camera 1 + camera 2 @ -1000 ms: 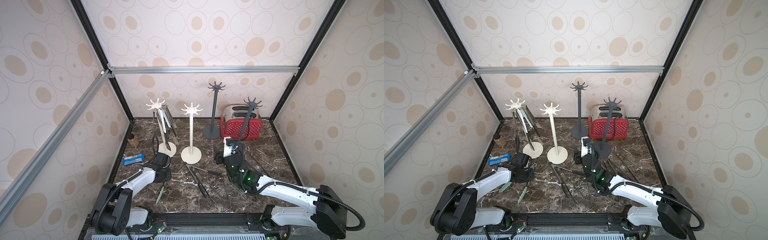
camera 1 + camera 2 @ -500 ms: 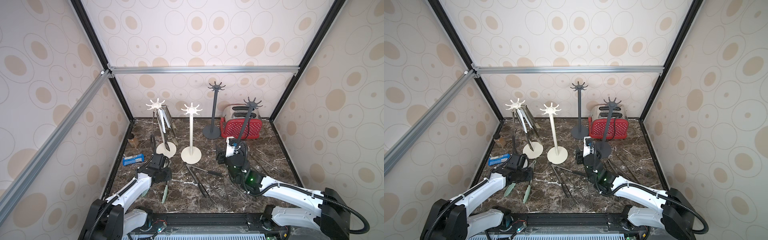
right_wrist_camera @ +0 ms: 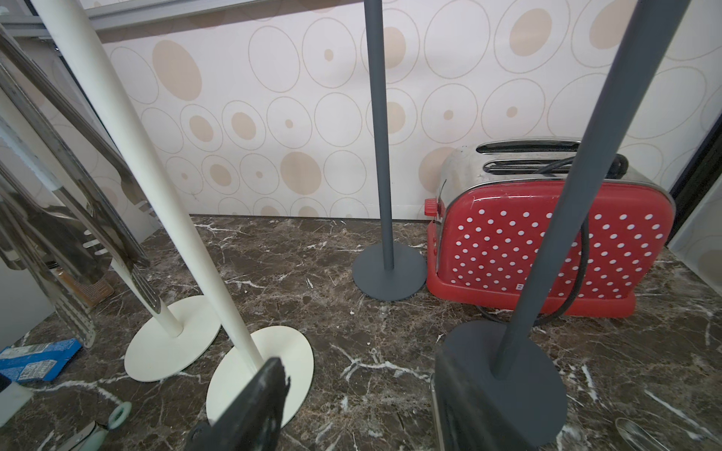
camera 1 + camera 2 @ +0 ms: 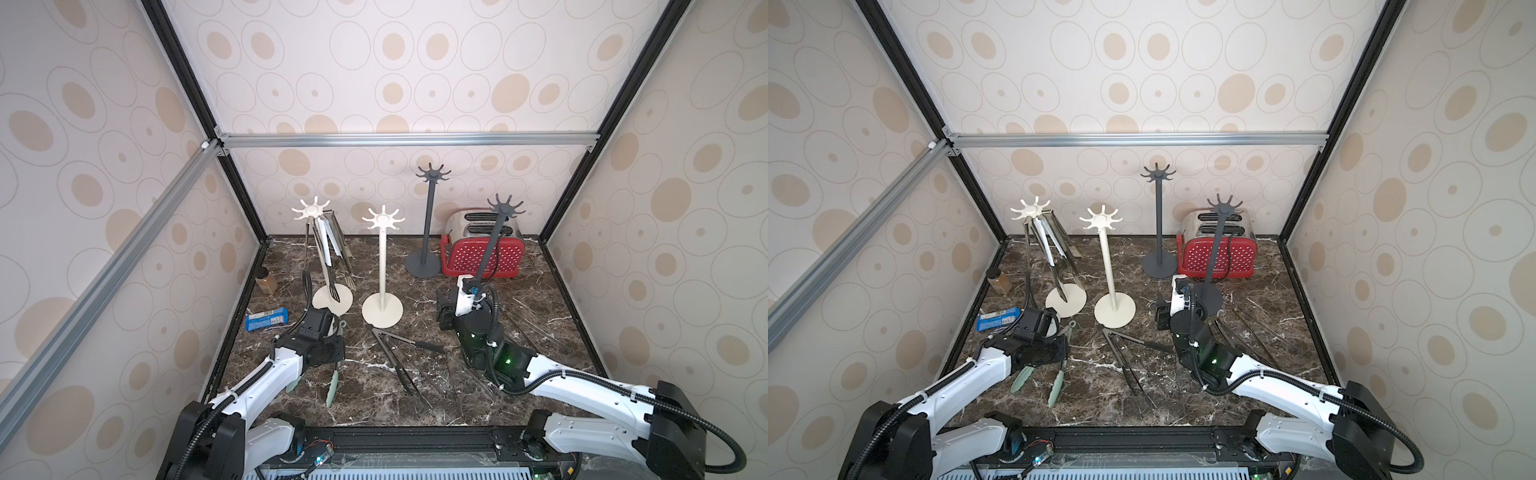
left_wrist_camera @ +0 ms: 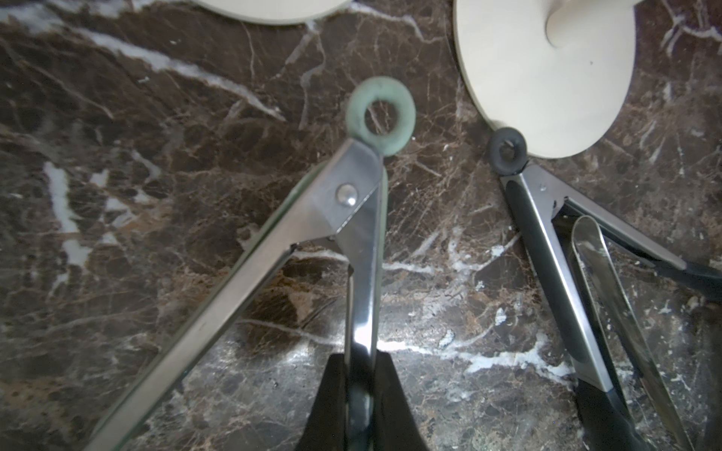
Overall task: Hang food tongs on kitchen utensil racks
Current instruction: Pick up the food tongs from the center of the board.
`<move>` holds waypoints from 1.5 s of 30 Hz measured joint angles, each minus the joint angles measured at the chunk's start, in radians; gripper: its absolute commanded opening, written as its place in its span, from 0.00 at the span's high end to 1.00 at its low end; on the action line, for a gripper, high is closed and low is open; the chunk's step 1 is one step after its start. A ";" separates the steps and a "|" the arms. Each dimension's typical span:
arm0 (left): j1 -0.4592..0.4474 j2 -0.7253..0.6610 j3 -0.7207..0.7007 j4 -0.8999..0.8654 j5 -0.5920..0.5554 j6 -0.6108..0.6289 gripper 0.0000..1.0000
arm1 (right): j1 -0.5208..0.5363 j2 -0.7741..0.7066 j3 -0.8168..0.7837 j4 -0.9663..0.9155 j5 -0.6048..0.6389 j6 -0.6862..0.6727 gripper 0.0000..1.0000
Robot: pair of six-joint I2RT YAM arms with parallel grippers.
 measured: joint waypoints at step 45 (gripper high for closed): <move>-0.339 -0.214 0.438 0.017 -0.340 0.254 1.00 | -0.148 -0.006 0.040 -0.188 -0.224 0.052 0.45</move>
